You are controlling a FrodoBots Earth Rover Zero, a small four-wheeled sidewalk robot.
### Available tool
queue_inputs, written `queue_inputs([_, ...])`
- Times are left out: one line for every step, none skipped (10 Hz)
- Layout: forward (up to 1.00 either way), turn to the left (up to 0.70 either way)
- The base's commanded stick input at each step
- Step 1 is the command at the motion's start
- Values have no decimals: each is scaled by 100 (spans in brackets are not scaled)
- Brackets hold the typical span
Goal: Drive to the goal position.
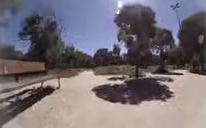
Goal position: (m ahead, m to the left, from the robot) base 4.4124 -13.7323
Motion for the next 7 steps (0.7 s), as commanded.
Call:
queue_inputs([70,0])
queue_inputs([70,0])
queue_inputs([70,0])
queue_inputs([70,0])
queue_inputs([70,0])
queue_inputs([70,0])
queue_inputs([70,0])
